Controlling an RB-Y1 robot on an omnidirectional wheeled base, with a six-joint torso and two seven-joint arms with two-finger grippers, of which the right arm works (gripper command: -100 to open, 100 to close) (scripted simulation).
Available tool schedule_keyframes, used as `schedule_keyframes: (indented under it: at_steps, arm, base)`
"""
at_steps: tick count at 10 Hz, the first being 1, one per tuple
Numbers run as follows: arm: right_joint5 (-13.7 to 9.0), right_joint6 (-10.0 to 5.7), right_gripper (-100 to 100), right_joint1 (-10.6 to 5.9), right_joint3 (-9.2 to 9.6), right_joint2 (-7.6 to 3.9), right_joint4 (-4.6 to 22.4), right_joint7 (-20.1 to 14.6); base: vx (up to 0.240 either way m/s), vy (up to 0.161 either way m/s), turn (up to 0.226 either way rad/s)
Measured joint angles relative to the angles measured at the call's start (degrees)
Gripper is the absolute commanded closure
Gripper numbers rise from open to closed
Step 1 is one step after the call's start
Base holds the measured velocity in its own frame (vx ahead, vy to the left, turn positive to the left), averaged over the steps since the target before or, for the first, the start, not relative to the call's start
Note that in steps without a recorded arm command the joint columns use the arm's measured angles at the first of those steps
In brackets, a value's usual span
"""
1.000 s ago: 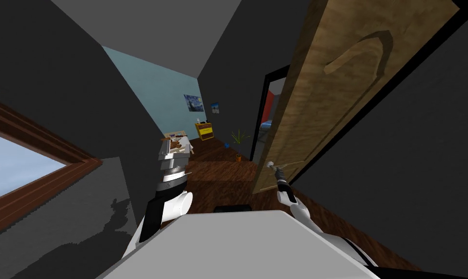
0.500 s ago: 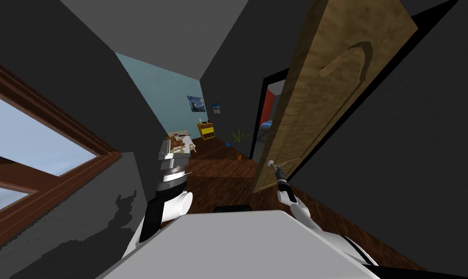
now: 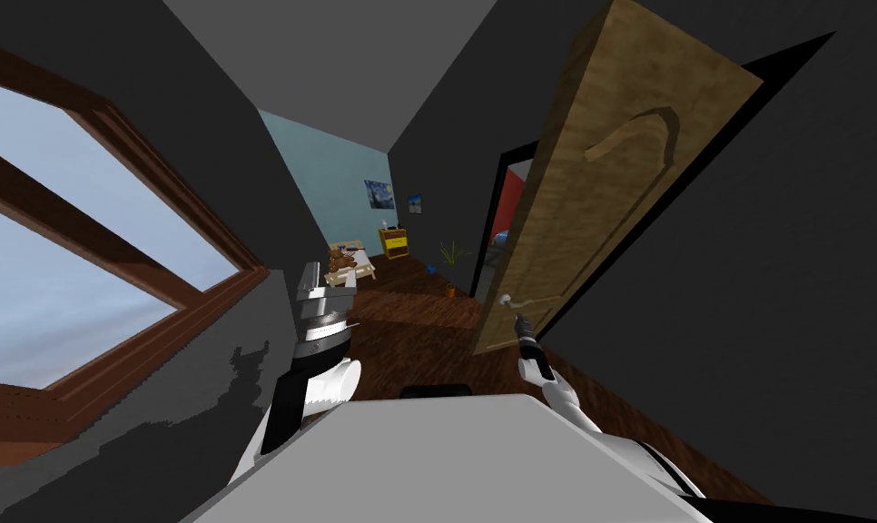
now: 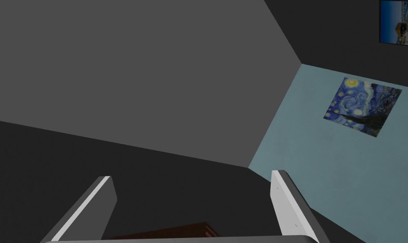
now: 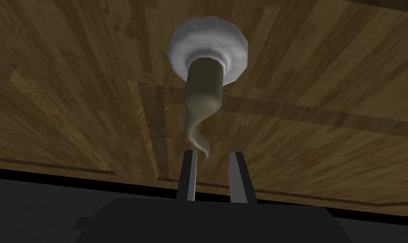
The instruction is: Pull the door open
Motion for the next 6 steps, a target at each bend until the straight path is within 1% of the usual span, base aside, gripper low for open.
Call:
schedule_keyframes:
  at_steps: [5, 6]
  arm:
    - [0.2, -0.03, -100, -0.17, -0.08, 0.11, 0.2, 0.0]
    - [0.2, -0.01, -100, -0.19, -0.11, 0.18, 0.1, 0.1]
  base:
    - [-0.205, -0.061, 0.106]
    - [-0.181, -0.112, 0.193]
